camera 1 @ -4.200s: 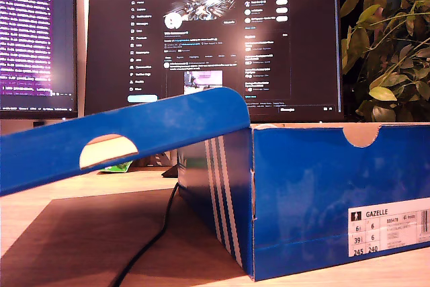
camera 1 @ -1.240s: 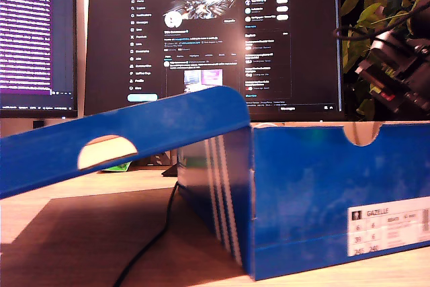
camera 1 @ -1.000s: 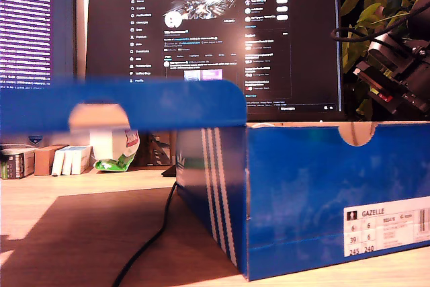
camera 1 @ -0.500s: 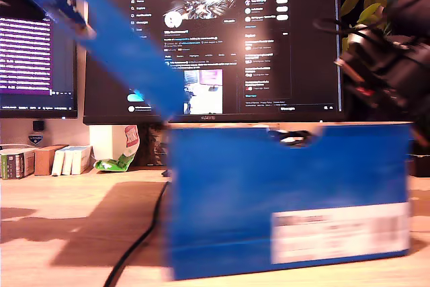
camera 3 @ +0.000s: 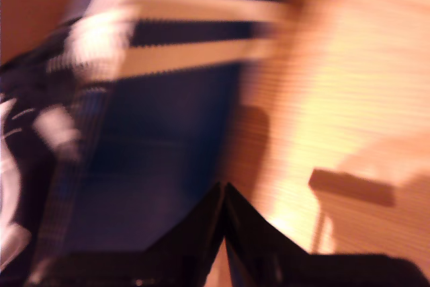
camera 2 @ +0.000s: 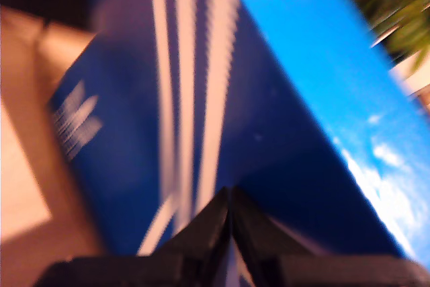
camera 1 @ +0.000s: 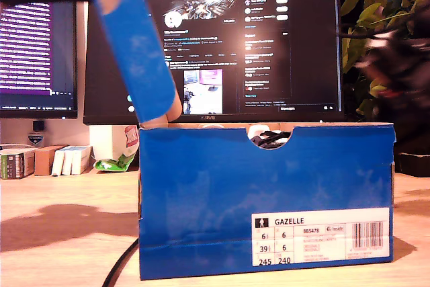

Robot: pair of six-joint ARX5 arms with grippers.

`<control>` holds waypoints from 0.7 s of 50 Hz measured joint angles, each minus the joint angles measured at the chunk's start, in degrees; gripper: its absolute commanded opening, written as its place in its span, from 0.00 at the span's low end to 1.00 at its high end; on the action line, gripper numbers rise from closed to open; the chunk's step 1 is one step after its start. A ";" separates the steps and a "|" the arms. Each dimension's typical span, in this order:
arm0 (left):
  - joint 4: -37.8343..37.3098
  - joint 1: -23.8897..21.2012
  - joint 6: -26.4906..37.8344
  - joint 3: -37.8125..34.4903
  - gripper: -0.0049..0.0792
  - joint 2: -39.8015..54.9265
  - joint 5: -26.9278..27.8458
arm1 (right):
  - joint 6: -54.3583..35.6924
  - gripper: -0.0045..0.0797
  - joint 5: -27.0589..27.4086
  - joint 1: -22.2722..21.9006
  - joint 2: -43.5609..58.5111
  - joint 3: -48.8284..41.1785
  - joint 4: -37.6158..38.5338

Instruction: Close the blue shoebox by pushing the lid with your left arm and holding the box in place with your right arm

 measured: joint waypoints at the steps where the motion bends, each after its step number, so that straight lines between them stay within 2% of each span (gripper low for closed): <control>1: 0.87 -0.70 0.00 0.00 0.04 0.15 -0.20 | 0.00 0.04 -0.35 -0.74 0.00 0.81 -0.52; 7: 8.24 -5.90 -1.92 0.00 0.04 3.15 -1.99 | -0.48 0.04 -1.40 -3.02 0.00 5.60 -2.78; 12: 15.67 -11.04 -3.65 0.00 0.04 7.28 -3.28 | -1.27 0.04 -3.21 -2.21 -0.02 8.61 -4.74; 16: 18.01 -13.46 -3.67 0.00 0.04 9.90 -3.48 | -1.22 0.04 -6.84 -1.49 -0.02 10.19 -5.99; 25: 12.79 -13.22 -1.68 0.00 0.04 13.09 -4.90 | 0.52 0.04 -16.85 1.07 -0.02 13.09 -6.29; 26: 12.28 -12.96 0.72 0.00 0.04 13.29 -5.09 | 1.42 0.04 -17.46 1.49 -0.02 13.42 -6.25; 35: 8.66 -10.71 3.26 0.00 0.04 13.84 -5.44 | 2.99 0.04 -20.02 4.76 -0.02 17.11 -5.90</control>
